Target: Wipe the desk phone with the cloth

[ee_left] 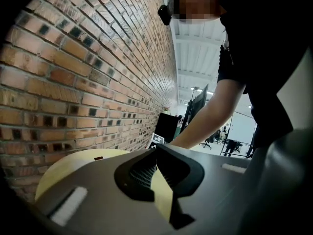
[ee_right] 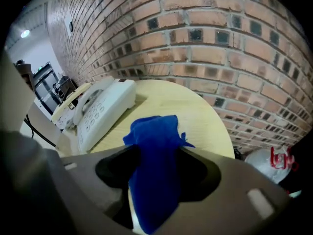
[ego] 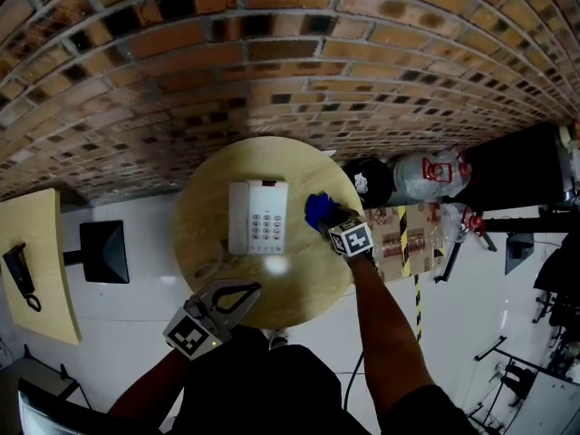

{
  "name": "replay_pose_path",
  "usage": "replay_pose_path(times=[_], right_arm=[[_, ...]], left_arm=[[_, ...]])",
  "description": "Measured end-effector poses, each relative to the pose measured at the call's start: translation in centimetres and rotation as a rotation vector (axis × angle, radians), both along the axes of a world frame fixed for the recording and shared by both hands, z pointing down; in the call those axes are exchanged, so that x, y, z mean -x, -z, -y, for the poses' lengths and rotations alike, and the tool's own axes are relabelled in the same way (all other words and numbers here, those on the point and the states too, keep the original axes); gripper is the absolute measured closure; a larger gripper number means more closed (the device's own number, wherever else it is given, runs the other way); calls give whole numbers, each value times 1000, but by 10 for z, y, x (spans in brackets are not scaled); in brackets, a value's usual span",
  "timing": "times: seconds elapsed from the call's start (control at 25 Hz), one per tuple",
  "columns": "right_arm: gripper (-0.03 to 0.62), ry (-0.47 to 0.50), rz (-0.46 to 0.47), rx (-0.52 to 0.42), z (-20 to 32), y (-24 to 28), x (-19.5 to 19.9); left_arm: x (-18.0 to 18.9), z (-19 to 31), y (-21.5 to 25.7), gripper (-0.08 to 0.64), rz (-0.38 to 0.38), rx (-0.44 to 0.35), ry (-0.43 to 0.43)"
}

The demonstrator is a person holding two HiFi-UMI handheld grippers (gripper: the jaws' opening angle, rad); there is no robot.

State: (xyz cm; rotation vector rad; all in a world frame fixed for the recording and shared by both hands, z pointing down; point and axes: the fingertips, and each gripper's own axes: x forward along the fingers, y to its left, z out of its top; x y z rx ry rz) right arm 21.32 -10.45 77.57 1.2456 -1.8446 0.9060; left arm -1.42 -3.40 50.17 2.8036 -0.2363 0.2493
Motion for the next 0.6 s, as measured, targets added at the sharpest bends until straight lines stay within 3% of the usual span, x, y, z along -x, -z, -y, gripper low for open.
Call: replay_pose_path(times=[0.08,0.24,0.44,0.6], right_arm=[[368,7,-9,4,2,-2,1],[494,73,-52,9,4,0,8],[517,88,-43,-31,13,13,17],[518,117,16,-141,35,50,41]], left_arm=[[4,1,-3,565,8,13,7],[6,1,-6,565,12,18,15],[6,0,-3,565,-7,-4,21],[9,-3,3,565,-16,-4,37]])
